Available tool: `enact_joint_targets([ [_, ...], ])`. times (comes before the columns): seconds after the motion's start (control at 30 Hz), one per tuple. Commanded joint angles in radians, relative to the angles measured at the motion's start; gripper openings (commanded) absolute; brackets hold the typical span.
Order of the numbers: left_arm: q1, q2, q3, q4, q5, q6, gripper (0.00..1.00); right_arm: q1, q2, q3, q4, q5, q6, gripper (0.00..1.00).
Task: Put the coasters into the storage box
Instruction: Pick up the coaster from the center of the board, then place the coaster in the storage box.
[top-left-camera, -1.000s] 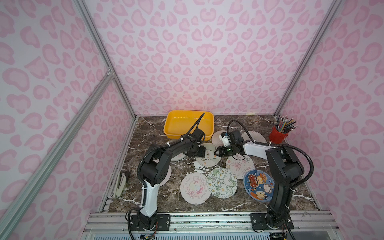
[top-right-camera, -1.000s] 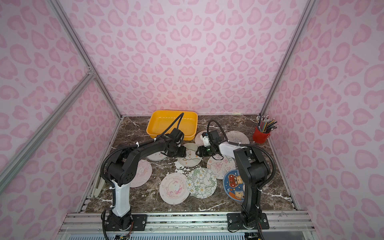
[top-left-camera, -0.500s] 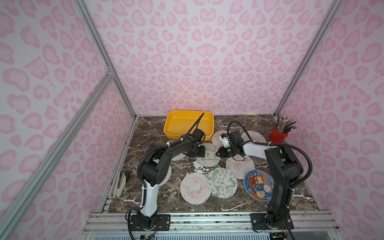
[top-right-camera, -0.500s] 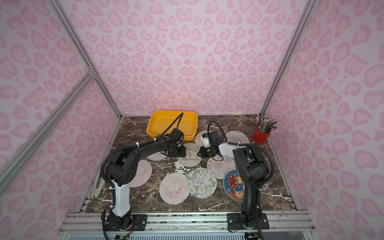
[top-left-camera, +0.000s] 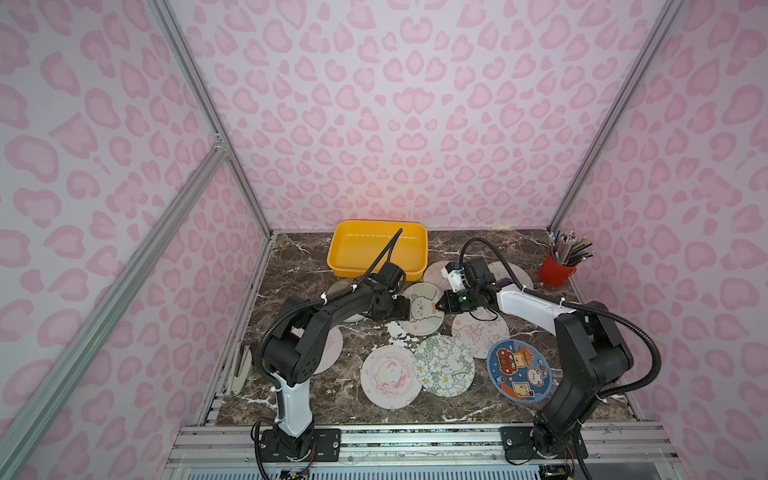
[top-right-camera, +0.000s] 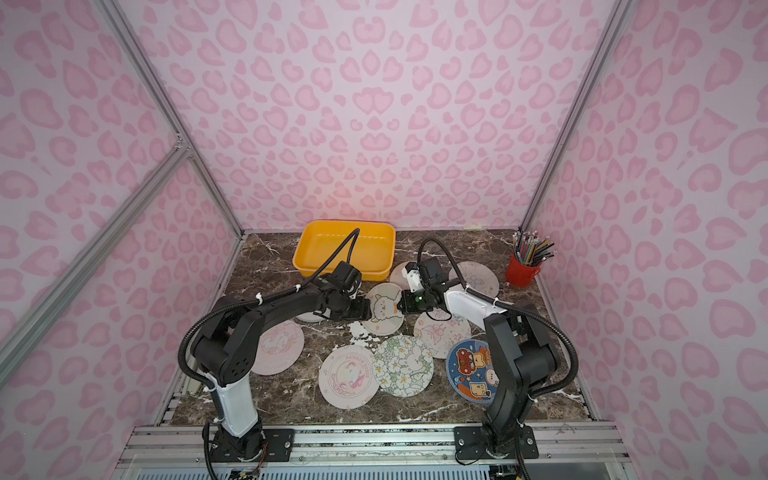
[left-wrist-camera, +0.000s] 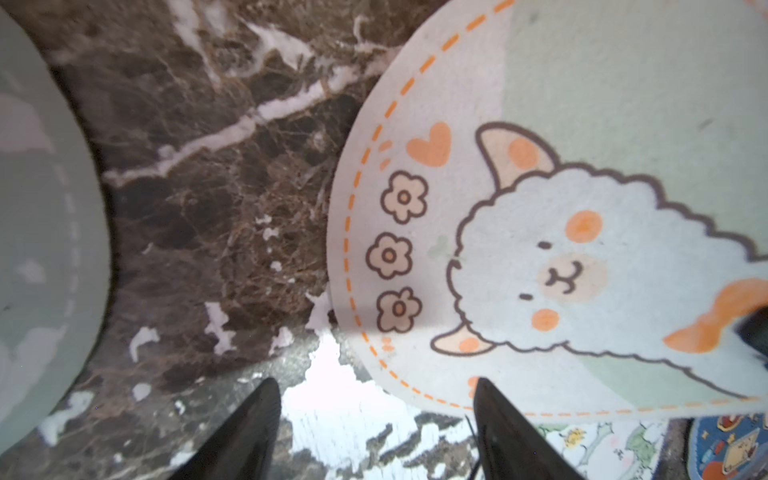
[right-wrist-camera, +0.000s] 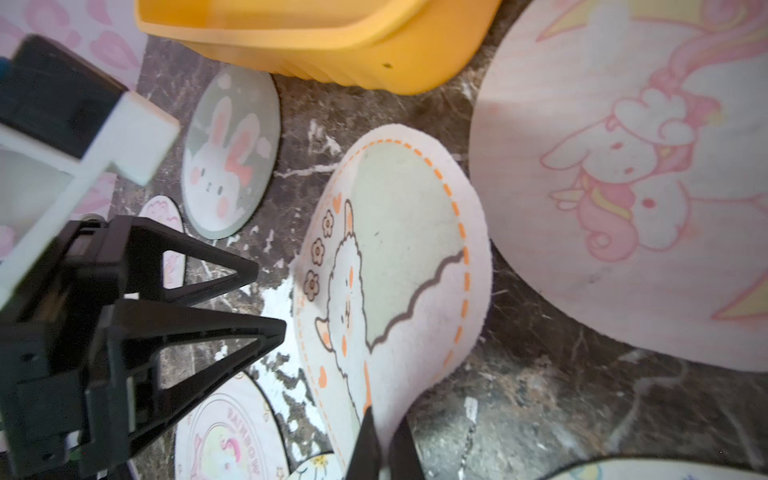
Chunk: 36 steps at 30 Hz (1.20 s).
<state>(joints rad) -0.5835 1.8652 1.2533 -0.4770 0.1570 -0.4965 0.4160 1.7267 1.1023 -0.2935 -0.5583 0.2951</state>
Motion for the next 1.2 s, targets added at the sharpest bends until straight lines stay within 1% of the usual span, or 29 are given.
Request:
enact_joint_targets([
  [0.0,0.002,-0.055,-0.036,0.051,0.001,-0.017,0.80,0.015,-0.033,0.038,-0.068,-0.012,-0.023,0.00],
  [0.2,0.011,-0.166,-0.111,0.073,-0.017,-0.035,0.87,0.035,-0.065,0.144,-0.110,-0.038,-0.008,0.00],
  [0.33,0.028,-0.240,-0.165,0.076,-0.032,-0.042,0.89,0.045,-0.037,0.231,-0.129,-0.040,-0.007,0.00],
  [0.5,0.061,-0.312,-0.222,0.077,-0.034,-0.034,0.92,0.053,0.023,0.352,-0.098,-0.055,0.021,0.00],
  [0.67,0.106,-0.372,-0.267,0.075,-0.027,-0.015,0.95,0.074,0.130,0.508,-0.071,-0.063,0.046,0.00],
  [0.87,0.158,-0.425,-0.317,0.069,-0.018,0.010,0.96,0.087,0.309,0.709,-0.052,-0.058,0.053,0.00],
  [1.17,0.178,-0.478,-0.387,0.060,-0.017,0.015,0.98,0.094,0.587,1.050,-0.053,-0.071,0.086,0.00],
])
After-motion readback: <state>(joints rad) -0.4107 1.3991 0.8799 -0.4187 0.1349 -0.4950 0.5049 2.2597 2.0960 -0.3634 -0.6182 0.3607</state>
